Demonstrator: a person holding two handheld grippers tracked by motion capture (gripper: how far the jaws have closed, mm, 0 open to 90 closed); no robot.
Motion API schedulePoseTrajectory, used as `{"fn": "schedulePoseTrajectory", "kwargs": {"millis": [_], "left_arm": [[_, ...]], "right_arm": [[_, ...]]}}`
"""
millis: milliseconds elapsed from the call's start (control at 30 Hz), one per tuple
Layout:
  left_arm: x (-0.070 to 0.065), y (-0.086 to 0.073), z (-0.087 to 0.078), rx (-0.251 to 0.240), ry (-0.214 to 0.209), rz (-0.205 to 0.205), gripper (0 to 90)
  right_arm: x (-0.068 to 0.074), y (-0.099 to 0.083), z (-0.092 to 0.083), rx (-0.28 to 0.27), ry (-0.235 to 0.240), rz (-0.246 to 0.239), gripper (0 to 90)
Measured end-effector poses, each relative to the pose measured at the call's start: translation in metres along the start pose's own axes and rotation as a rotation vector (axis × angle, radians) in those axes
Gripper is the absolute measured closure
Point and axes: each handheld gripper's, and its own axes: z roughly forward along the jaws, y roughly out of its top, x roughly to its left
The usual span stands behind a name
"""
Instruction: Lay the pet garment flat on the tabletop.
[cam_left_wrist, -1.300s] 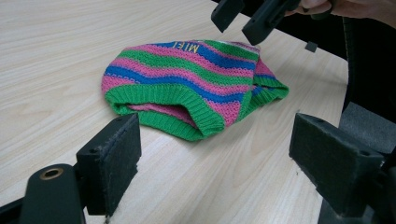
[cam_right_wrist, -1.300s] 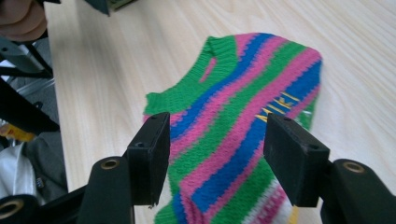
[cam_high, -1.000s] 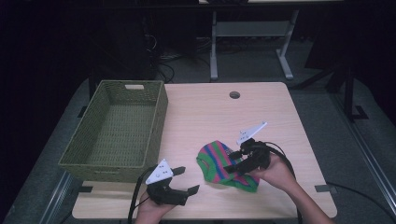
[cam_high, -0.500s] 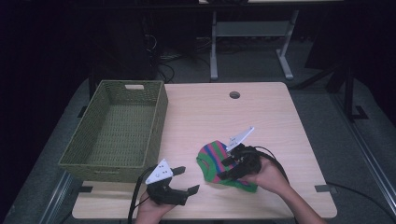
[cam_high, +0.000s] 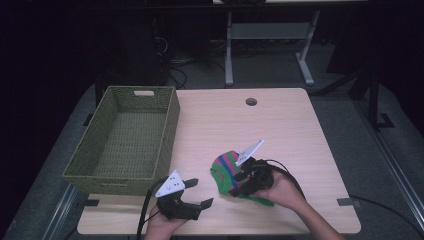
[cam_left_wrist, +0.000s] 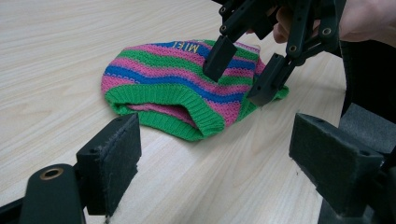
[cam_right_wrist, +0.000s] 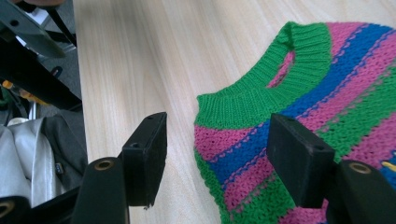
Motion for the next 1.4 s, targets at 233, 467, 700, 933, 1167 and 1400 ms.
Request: {"fn": "schedulePoseTrajectory", "kwargs": {"millis": [233, 467, 700, 933, 1167, 1400], "left_arm": [[0.001, 0.000, 0.001, 0.004, -0.002, -0.001, 16.5], [0.001, 0.000, 0.001, 0.003, -0.003, -0.002, 16.4], [0.001, 0.000, 0.000, 0.000, 0.001, -0.003, 16.4], [0.001, 0.000, 0.001, 0.005, -0.002, 0.000, 16.4], [0.000, 0.000, 0.001, 0.006, -0.003, -0.001, 16.4], [0.000, 0.000, 0.002, 0.003, -0.002, -0.001, 16.4]], "right_arm": [[0.002, 0.001, 0.007, 0.023, -0.003, -0.011, 38.2], [0.003, -0.002, 0.019, 0.044, -0.012, -0.014, 39.0], [0.000, -0.005, 0.023, 0.041, -0.042, -0.012, 41.7], [0.007, -0.007, 0.027, 0.048, -0.112, -0.057, 47.0], [0.011, -0.008, 0.029, 0.049, -0.170, -0.079, 54.0], [0.012, -0.009, 0.029, 0.047, -0.214, -0.109, 63.5]]}}
